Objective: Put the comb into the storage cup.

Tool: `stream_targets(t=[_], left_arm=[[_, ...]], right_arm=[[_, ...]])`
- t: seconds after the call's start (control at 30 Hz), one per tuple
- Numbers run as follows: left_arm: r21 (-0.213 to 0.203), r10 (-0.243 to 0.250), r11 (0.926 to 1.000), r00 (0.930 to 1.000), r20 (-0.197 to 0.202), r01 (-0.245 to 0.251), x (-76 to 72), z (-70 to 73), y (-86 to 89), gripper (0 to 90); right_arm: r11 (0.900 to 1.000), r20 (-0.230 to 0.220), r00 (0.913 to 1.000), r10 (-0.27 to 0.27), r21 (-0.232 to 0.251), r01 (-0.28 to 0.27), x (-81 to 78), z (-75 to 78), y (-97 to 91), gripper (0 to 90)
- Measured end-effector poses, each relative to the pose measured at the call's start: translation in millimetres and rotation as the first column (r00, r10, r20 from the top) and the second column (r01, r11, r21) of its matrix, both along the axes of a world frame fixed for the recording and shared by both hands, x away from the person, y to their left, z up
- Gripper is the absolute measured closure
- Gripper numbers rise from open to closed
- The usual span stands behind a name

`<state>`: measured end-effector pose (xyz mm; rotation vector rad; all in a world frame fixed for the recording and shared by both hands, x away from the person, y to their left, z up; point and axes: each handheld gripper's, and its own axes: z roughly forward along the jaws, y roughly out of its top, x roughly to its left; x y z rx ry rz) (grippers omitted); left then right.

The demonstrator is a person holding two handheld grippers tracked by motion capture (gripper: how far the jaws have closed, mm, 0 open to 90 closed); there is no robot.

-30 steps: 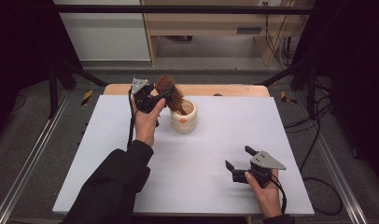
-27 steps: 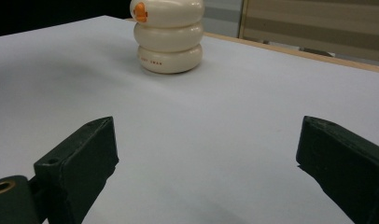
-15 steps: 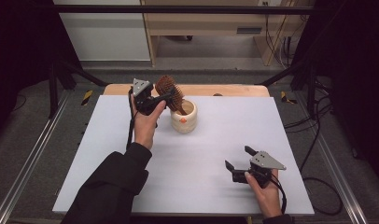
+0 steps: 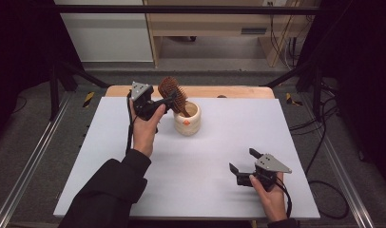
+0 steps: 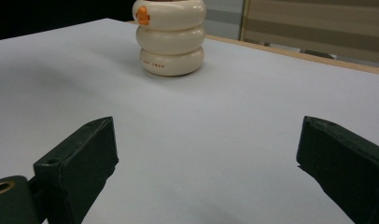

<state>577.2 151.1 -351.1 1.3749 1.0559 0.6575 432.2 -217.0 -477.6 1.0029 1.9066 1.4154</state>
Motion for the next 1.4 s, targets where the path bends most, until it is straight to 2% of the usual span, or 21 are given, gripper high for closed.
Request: stream_targets(t=[0.3,0.63,0.87,1.27,1.4], left_arm=[[0.005,-0.012,0.9999,0.9999,0.010,0.012,-10.8,0.3,3.0,4.0],[-0.012,-0.030,0.9995,0.9991,0.029,0.030,-16.3,3.2,4.7,3.4],[-0.007,-0.048,0.9988,0.9982,0.036,0.049,-24.8,-4.2,6.1,3.3],[-0.004,-0.052,0.9986,0.9971,0.055,0.053,-42.7,-13.6,8.9,3.2],[0.017,-0.065,0.9978,0.9962,0.058,0.064,-53.4,-21.6,7.6,2.9]], right_arm=[[1.0000,0.001,1.0000,0.001,-0.002,-0.001,0.0,-0.2,0.7,5.6],[1.0000,0.003,1.0000,0.005,-0.001,-0.005,-0.7,0.3,0.5,5.4],[1.0000,0.003,1.0000,0.005,-0.006,-0.005,-0.8,0.1,0.5,5.4],[0.9999,0.009,0.9999,0.009,-0.014,-0.009,-1.3,0.2,0.7,5.4],[0.9998,0.004,0.9999,0.013,-0.015,-0.013,-1.0,-0.2,0.9,5.3]])
